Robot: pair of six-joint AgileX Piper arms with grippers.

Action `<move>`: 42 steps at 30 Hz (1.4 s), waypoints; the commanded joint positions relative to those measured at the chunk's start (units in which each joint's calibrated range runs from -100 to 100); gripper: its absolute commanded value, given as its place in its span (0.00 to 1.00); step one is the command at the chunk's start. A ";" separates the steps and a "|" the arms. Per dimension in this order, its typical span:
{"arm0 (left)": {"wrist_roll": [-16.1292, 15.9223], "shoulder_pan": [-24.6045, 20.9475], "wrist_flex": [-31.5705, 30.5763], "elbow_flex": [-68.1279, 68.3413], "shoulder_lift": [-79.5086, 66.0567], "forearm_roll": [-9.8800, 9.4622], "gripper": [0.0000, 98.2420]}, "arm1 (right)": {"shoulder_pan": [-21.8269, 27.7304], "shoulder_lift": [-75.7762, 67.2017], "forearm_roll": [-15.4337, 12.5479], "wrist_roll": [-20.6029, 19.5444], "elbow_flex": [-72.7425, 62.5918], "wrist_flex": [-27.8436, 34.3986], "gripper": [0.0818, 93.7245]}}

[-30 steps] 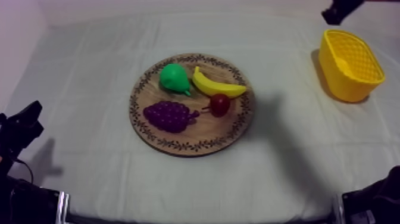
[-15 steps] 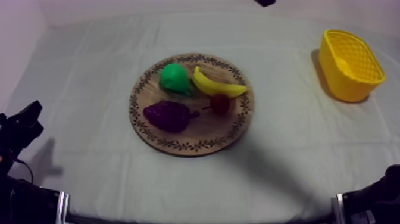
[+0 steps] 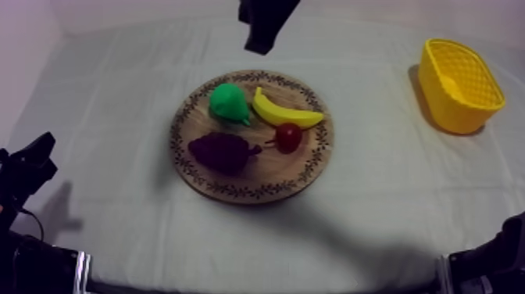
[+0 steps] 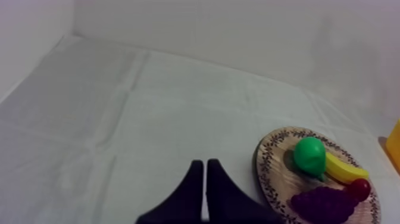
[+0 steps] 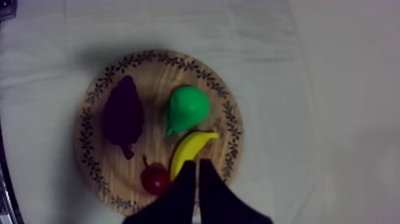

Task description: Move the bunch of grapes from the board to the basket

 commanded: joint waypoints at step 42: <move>0.00 -0.01 -0.03 -0.04 0.00 -0.04 0.00 | -3.19 19.94 -0.52 -1.01 -9.95 8.16 0.73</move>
